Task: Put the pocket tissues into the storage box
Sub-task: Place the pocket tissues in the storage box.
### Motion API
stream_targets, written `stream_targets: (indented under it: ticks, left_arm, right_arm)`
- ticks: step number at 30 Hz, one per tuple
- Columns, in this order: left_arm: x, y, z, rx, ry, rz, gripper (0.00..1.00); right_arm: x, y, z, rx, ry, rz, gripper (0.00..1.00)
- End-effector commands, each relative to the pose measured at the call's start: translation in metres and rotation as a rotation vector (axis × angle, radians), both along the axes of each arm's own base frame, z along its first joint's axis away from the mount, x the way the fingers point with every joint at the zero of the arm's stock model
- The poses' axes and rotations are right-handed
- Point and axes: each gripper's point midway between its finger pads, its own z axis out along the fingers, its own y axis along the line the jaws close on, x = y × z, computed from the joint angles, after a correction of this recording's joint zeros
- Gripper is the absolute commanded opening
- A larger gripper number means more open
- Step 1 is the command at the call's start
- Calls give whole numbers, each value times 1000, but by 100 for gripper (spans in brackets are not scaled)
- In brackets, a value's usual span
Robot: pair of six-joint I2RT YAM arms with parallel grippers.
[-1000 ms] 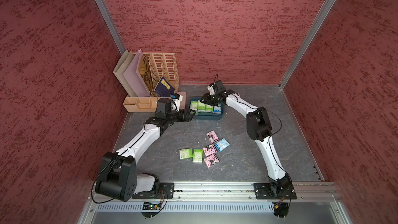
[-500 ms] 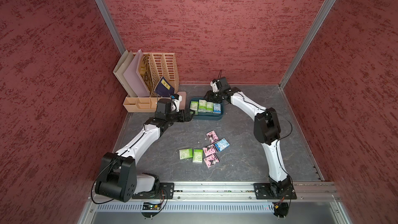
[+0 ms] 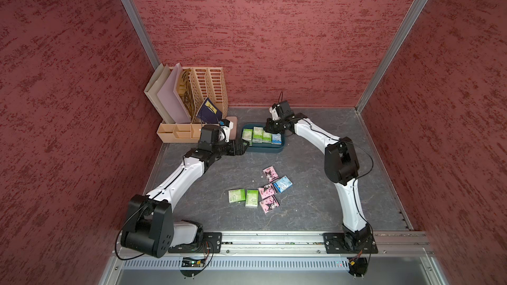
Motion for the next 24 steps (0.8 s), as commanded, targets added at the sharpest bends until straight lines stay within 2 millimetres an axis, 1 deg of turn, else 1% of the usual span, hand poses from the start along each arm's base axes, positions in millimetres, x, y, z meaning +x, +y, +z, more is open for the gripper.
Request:
stream_targets:
  ticks: [1, 4, 8, 12, 15, 18, 19, 21, 22, 24]
  left_arm:
    - [0, 0, 8, 18, -20, -10, 100]
    - [0, -1, 7, 19, -17, -12, 100]
    - [2, 1, 3, 31, -2, 1, 100]
    - [2, 1, -5, 49, 20, 4, 100]
    - [1, -2, -10, 64, 36, -7, 100]
    - [-1, -9, -14, 88, 49, -27, 100]
    - [-2, -13, -15, 96, 55, -40, 100]
    - [-3, -21, -20, 116, 67, -65, 100]
    - [-3, -27, -23, 121, 75, -75, 100]
    - [-5, -43, -28, 107, 77, -105, 100]
  right_arm:
    - [8, 0, -10, -35, -4, -18, 0]
    - [12, 6, -15, -19, 5, -18, 0]
    - [11, 17, -20, -5, 11, 3, 0]
    - [11, 26, -19, 29, 10, 9, 1]
    - [11, 28, -18, 41, 15, 8, 5]
    - [10, 26, -14, 40, 10, 10, 13]
    - [9, 24, -12, 37, 4, 7, 17]
    - [8, 18, -5, 32, -14, -4, 30]
    - [8, 13, 1, 37, -28, -13, 37]
    - [7, 3, 16, 76, -75, -36, 45]
